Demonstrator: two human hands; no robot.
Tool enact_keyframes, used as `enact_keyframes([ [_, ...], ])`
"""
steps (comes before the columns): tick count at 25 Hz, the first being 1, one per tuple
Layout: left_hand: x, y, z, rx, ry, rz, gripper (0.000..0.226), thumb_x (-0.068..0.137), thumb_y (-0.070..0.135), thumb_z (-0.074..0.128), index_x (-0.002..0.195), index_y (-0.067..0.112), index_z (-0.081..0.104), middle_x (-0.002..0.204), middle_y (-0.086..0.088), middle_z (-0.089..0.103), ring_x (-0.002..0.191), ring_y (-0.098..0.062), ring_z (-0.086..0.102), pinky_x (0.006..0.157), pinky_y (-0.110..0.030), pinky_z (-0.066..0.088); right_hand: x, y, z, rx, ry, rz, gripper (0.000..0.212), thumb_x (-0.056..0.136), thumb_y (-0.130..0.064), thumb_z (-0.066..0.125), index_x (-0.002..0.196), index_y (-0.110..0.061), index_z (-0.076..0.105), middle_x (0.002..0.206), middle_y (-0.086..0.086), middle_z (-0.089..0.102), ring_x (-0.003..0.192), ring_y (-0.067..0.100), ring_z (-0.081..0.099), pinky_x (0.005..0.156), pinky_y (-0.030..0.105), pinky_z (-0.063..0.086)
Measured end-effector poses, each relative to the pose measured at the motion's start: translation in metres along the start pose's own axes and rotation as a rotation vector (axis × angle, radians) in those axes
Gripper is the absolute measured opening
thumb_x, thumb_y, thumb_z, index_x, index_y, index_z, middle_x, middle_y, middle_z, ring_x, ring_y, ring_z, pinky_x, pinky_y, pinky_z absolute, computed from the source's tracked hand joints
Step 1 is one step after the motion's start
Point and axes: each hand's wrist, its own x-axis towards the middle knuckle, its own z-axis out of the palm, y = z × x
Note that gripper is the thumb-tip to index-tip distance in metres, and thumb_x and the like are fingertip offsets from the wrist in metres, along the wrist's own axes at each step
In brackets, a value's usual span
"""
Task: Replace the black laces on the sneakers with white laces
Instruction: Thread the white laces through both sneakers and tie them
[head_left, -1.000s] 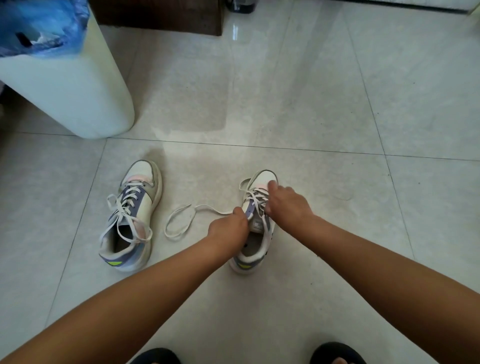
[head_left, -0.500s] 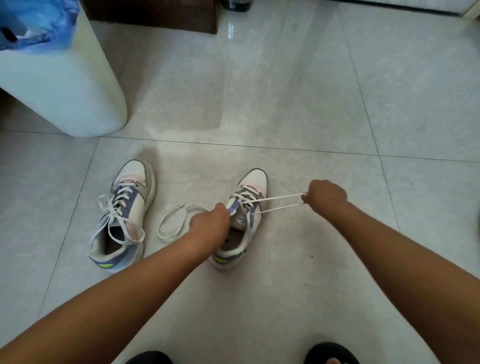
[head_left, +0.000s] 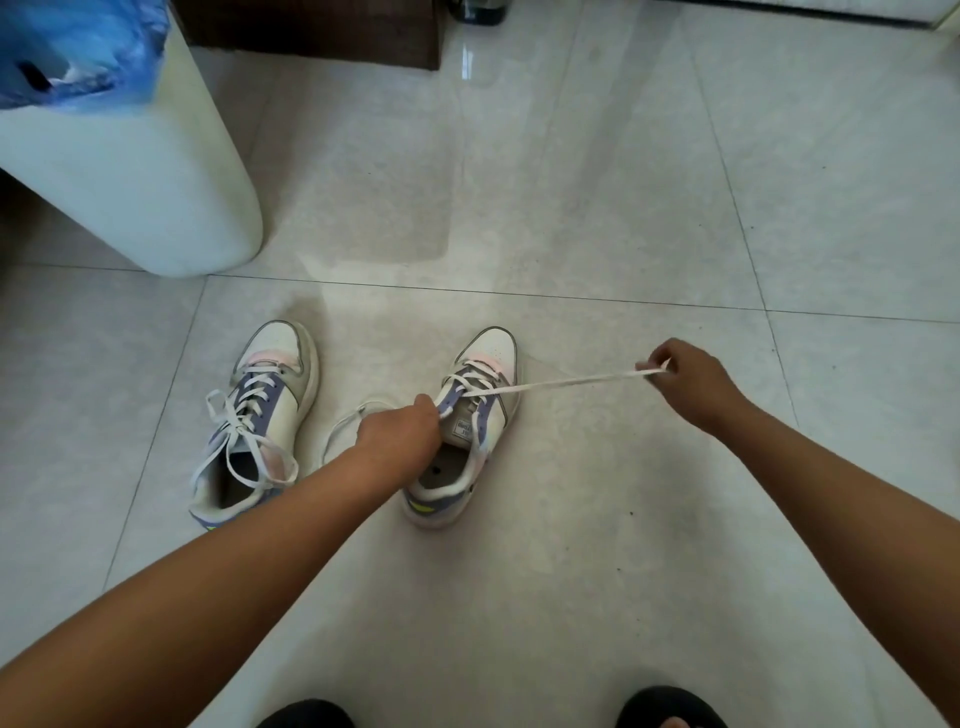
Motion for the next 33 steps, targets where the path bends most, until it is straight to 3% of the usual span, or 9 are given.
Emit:
enact_keyframes([
  [4,-0.001,-0.008,-0.009,-0.16,-0.001,0.005,0.028,0.099,0.03,0.033,0.113,0.008,0.043,0.114,-0.015,0.06,0.103,-0.033,0.057,0.069,-0.032,0.033,-0.021,0.001,-0.011,0.165,-0.591,0.027,0.019,0.083,-0.022,0.071,0.086,-0.003,0.07,0.063,0.008,0.051,0.055,0.016,0.042,0.05,0.025,0.035],
  [9,0.003,-0.025,-0.008,-0.295,-0.017,-0.063,0.031,0.098,0.039,0.036,0.114,0.014,0.047,0.115,-0.012,0.054,0.103,-0.031,0.053,0.075,-0.035,0.041,-0.054,0.009,-0.032,0.28,-0.629,0.055,0.039,0.073,-0.043,0.061,0.083,-0.006,0.071,0.067,0.004,0.049,0.061,0.015,0.044,0.059,0.027,0.038],
  [13,0.004,-0.008,-0.011,-0.408,0.371,0.307,0.042,0.085,0.029,0.049,0.123,0.014,0.057,0.114,-0.012,0.052,0.103,-0.034,0.05,0.083,-0.042,0.045,-0.074,-0.061,-0.031,0.703,-0.645,-0.115,0.029,0.079,-0.033,0.055,0.078,-0.004,0.06,0.072,0.01,0.055,0.066,0.021,0.052,0.069,0.032,0.045],
  [16,0.006,0.005,-0.022,-0.615,0.228,0.372,0.034,0.076,0.04,0.05,0.101,0.026,0.067,0.11,0.005,0.053,0.107,-0.015,0.043,0.092,-0.034,0.033,-0.066,-0.121,-0.025,0.904,-0.556,-0.239,0.021,0.091,-0.024,0.052,0.082,-0.009,0.063,0.081,0.006,0.063,0.074,0.018,0.06,0.075,0.034,0.051],
  [18,0.005,0.006,-0.033,-0.987,0.104,0.278,0.023,0.086,0.04,0.055,0.082,0.02,0.066,0.097,0.002,0.063,0.097,-0.013,0.054,0.091,-0.036,0.042,-0.049,-0.145,-0.014,0.926,-0.52,-0.277,0.021,0.097,-0.024,0.048,0.094,-0.016,0.067,0.093,0.002,0.067,0.088,0.015,0.063,0.081,0.031,0.051],
  [22,0.015,-0.027,-0.06,-1.917,0.18,-0.287,0.03,0.102,0.023,0.032,0.079,0.012,0.046,0.055,-0.002,0.064,0.064,-0.021,0.065,0.074,-0.036,0.051,-0.018,-0.148,0.031,0.567,-0.27,-0.225,0.021,0.094,-0.018,0.055,0.112,-0.014,0.065,0.105,0.001,0.065,0.095,0.012,0.057,0.079,0.023,0.045],
  [24,0.022,-0.046,-0.063,-1.958,0.194,-0.426,0.032,0.104,0.026,0.028,0.08,0.013,0.045,0.054,-0.002,0.064,0.066,-0.021,0.063,0.068,-0.034,0.05,-0.015,-0.14,0.062,0.166,-0.257,-0.276,0.018,0.09,-0.017,0.059,0.104,-0.009,0.067,0.105,0.008,0.066,0.09,0.016,0.056,0.075,0.025,0.043],
  [27,0.024,-0.052,-0.062,-1.843,0.15,-0.441,0.03,0.102,0.022,0.031,0.083,0.013,0.052,0.077,-0.006,0.062,0.071,-0.019,0.06,0.067,-0.034,0.051,-0.016,-0.141,0.088,-0.194,-0.272,-0.336,0.018,0.087,-0.023,0.059,0.099,-0.01,0.062,0.109,0.011,0.059,0.101,0.027,0.054,0.075,0.03,0.04],
  [33,0.037,-0.089,-0.086,-2.078,0.376,-0.521,0.019,0.1,0.013,0.038,0.088,0.013,0.053,0.084,-0.006,0.065,0.073,-0.018,0.063,0.064,-0.032,0.054,-0.018,-0.14,0.102,-0.134,-0.138,-0.363,0.041,0.084,-0.022,0.059,0.117,-0.007,0.041,0.12,0.013,0.045,0.11,0.032,0.046,0.079,0.037,0.042],
])
